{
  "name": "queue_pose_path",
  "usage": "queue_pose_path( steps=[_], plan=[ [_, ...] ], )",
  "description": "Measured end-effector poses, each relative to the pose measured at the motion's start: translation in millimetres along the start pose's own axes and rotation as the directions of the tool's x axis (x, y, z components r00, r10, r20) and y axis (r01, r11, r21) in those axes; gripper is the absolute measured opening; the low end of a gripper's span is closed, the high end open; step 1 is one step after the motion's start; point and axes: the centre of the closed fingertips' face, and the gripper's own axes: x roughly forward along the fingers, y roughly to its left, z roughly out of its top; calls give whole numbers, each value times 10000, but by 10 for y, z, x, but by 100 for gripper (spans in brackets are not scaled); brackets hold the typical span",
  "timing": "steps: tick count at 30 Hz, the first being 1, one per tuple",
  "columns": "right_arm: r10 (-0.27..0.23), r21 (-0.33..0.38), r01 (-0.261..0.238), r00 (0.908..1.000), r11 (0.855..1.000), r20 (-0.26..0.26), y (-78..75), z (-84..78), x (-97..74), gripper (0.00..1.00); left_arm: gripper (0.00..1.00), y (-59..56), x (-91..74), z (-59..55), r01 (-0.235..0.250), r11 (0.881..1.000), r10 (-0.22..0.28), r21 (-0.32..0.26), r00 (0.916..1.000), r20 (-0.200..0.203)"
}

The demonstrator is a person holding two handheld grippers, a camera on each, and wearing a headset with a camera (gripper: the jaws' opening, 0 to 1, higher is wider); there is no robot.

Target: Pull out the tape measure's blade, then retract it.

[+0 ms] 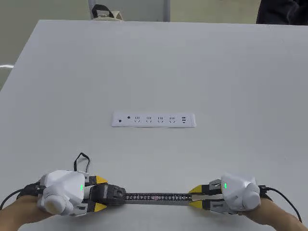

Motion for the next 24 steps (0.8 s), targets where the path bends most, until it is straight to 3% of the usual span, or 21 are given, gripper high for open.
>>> queue_pose_path(
  steps=[24],
  plan=[
    [-175,33,177,9986,9998,-490,-43,-244,-276,10,30,-11,-1,43,44,10000,-43,62,10000,-36]
  ],
)
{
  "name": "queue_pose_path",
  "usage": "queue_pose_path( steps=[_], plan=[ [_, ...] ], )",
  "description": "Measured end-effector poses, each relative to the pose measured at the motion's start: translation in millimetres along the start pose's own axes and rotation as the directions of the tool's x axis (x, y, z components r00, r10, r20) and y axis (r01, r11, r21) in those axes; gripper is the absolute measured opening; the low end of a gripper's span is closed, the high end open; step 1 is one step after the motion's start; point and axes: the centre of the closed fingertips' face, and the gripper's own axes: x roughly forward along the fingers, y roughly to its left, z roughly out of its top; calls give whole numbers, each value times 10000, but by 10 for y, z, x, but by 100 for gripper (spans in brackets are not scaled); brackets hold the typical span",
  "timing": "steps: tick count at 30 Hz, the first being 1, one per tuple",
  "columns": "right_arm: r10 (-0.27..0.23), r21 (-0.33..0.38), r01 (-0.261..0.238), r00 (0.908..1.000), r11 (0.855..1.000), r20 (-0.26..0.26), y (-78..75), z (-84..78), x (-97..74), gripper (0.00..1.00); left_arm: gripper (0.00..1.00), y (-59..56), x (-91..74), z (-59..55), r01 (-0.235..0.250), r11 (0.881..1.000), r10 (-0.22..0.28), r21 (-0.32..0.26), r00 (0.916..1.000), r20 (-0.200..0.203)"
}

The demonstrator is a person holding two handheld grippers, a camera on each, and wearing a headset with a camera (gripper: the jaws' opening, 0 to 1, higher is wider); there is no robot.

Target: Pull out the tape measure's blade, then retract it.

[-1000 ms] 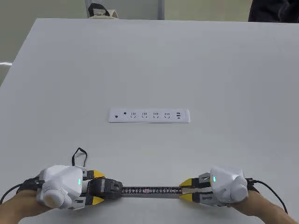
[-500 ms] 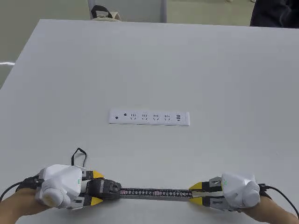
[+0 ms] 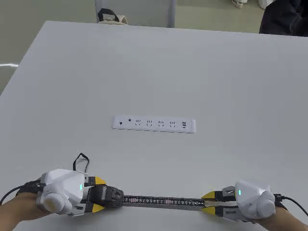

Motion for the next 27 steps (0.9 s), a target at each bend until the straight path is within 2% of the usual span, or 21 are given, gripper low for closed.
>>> queue_pose_path(
  steps=[9,15,18,19,20,22,24,27],
  plan=[
    [-8,-22,7,9996,10000,-273,31,-72,61,11,31,-12,34,-18,-23,9996,25,279,10000,-45],
    [-96,-153,90,9992,9998,-386,27,-55,61,13,32,-4,34,-25,-107,9996,109,272,9999,-70],
    [-180,-177,170,9983,9997,-562,36,-48,65,14,32,0,36,-18,-164,9993,168,334,9998,-99],
    [-284,-104,276,9962,9996,-823,23,-90,57,14,32,5,36,-19,-197,9993,201,329,9997,-109],
    [-276,31,279,9973,9996,-684,29,-65,69,16,32,11,35,-18,-237,9992,241,319,9996,-114],
    [-402,44,407,9959,9992,-814,58,-70,58,25,34,19,18,-17,-299,9991,304,299,9994,-136],
    [-404,100,414,9955,9991,-855,105,-75,45,26,38,38,-36,4,-477,9985,478,251,9989,-22],
    [-699,215,718,9945,9972,-784,134,-43,24,30,40,37,-107,11,-615,9981,615,-33,9980,123]
  ],
)
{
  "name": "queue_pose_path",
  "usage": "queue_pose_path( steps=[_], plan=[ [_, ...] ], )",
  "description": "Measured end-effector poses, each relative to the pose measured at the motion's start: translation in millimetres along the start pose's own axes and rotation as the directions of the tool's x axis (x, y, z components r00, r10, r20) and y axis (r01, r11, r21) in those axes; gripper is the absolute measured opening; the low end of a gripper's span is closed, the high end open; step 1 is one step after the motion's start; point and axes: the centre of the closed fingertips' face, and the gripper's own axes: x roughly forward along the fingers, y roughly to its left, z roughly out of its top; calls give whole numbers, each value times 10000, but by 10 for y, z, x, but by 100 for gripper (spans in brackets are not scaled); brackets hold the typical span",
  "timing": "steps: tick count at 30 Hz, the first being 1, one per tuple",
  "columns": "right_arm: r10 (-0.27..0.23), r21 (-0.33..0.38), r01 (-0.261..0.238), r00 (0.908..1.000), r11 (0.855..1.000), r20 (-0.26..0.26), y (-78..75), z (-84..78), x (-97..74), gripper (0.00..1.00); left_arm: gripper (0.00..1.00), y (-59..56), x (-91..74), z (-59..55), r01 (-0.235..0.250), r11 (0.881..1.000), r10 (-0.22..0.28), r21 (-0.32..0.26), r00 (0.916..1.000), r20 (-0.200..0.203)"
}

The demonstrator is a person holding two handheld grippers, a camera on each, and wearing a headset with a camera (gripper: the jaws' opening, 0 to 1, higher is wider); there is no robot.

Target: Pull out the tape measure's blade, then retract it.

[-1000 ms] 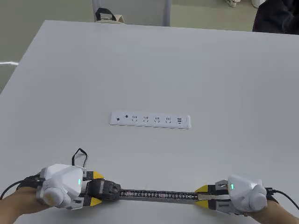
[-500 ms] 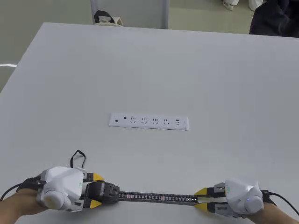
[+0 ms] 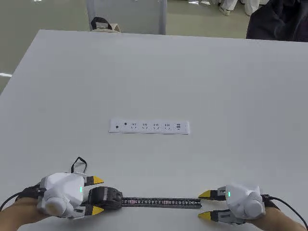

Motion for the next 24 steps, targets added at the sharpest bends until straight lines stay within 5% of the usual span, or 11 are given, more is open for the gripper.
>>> queue_pose_path(
  steps=[12,17,24],
  plan=[
    [-1325,962,1290,9907,9870,308,83,82,-206,50,53,-200,-232,-145,-847,9832,896,-1616,9957,230],
    [-2181,1875,2043,9743,9608,562,131,124,-323,65,60,-319,-310,-119,-1173,9513,1408,-2850,9880,635],
    [-3128,2768,2822,9470,9186,726,250,128,-475,75,69,-416,-407,-21,-1868,9129,2337,-3629,9682,897]
  ],
)
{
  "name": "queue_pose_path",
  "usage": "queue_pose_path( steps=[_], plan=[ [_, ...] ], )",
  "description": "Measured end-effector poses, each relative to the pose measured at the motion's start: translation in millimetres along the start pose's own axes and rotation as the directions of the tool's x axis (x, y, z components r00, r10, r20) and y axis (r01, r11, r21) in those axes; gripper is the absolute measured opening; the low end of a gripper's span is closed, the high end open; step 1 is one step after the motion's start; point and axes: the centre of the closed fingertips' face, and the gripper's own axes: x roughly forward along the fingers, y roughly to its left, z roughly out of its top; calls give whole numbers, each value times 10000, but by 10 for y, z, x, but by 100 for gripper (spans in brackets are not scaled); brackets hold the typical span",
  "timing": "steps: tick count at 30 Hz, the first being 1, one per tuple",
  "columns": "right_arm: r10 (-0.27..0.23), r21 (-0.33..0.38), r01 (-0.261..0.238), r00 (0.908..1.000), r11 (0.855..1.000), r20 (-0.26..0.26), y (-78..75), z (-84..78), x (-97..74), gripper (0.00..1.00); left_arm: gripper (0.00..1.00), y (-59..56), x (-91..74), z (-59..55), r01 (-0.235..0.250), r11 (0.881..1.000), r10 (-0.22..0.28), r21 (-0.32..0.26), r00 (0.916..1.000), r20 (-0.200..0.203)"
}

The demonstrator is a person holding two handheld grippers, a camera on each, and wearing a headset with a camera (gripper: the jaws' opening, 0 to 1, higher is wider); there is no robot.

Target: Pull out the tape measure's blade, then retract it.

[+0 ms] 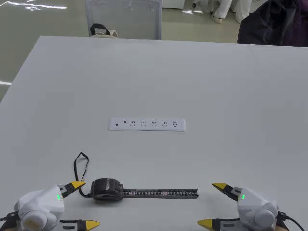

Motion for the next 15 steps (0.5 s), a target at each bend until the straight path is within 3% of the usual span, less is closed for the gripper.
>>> queue_pose_path(
  steps=[5,9,12,15],
  plan=[
    [-547,497,539,9984,9973,154,97,-10,-119,80,76,-28,-70,21,-722,9965,734,-421,9969,278],
    [-910,848,888,9956,9924,220,170,8,-195,84,80,-76,-121,6,-1173,9899,1197,-795,9925,263],
    [-1342,1056,1317,9908,9856,167,207,10,-263,87,83,-71,-181,-39,-1936,9722,1962,-1316,9805,76],
    [-1485,1196,1459,9888,9820,132,260,32,-296,89,84,-123,-221,-31,-2182,9602,2233,-1744,9747,96]
  ],
)
